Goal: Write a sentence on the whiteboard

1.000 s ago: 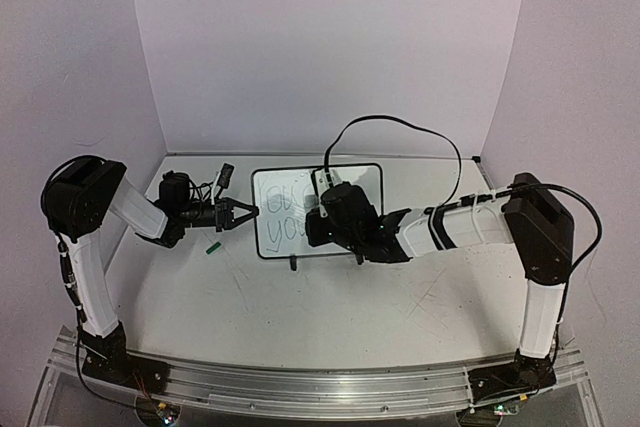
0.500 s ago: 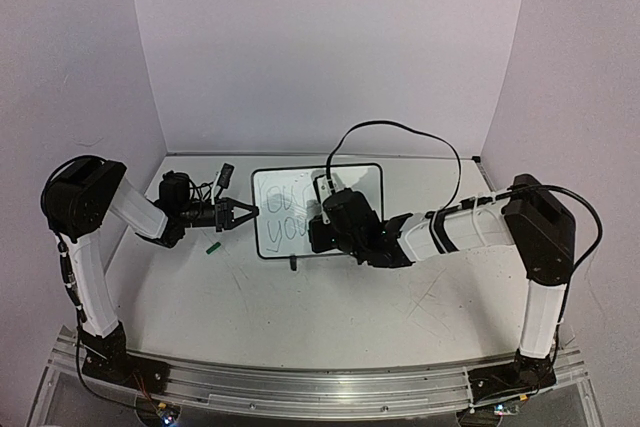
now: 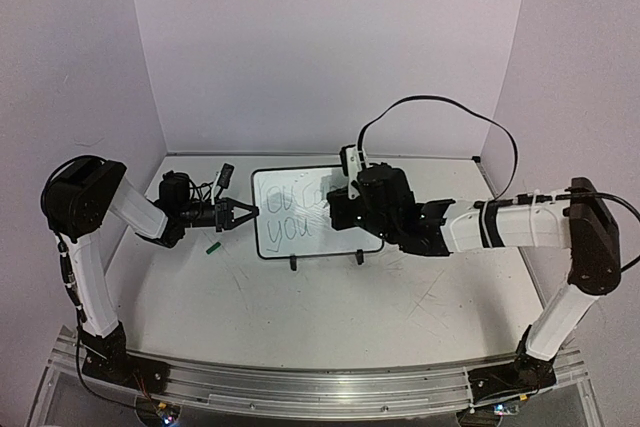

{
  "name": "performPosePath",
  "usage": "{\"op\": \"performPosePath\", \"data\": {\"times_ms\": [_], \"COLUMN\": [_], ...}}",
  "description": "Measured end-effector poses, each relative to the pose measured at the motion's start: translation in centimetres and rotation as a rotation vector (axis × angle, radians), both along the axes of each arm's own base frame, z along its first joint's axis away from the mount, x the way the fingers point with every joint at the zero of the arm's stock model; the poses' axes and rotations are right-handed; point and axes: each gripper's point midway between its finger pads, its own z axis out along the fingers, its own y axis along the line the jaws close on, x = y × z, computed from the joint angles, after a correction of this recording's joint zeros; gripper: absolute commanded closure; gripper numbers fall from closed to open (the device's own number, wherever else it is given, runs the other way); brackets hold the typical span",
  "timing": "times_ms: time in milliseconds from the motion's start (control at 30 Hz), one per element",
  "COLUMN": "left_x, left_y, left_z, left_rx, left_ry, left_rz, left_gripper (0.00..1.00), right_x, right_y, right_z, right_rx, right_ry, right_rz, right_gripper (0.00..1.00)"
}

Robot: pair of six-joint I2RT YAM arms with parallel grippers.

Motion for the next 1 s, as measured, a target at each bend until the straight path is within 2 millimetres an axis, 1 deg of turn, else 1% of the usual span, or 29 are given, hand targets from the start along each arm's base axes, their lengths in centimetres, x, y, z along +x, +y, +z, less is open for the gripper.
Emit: {"op": "performPosePath", "data": {"times_ms": [67,133,333,500,600,800,1000], "left_x": [0.0,0.0,0.0,0.0,0.0,0.0,0.0], "left_y": [0.0,0.0,0.0,0.0,0.0,0.0,0.0], "left_z": [0.0,0.0,0.0,0.0,0.0,0.0,0.0], "left_rx": [0.000,0.000,0.001,0.001,0.001,0.001,0.001], "left_ry": [0.000,-0.001,-0.002,-0.002,-0.002,-0.002,-0.002], "left_rz": [0.000,0.000,-0.001,-0.001,-0.001,-0.001,-0.001], "left_gripper": [1.00,1.00,1.00,1.00,1.00,1.00,1.00], "right_x": [0.3,0.6,1.4,1.7,1.8,2.4,2.5], "right_y": [-0.1,-0.2,0.7,1.2,1.4,2.1,2.2], "right_z": [0.4,-0.3,-3.2,-4.4,-4.4,-3.7,-4.2], "right_rx": [0.007,-0.013,-0.074,-0.096,-0.100,-0.085,-0.095], "right_ry": [-0.010,-0.005,0.023,0.033,0.030,0.016,0.020], "right_rz": [-0.002,-0.004,0.012,0.018,0.020,0.020,0.020], "right_gripper": [1.00,1.00,1.00,1.00,1.00,1.00,1.00]}}
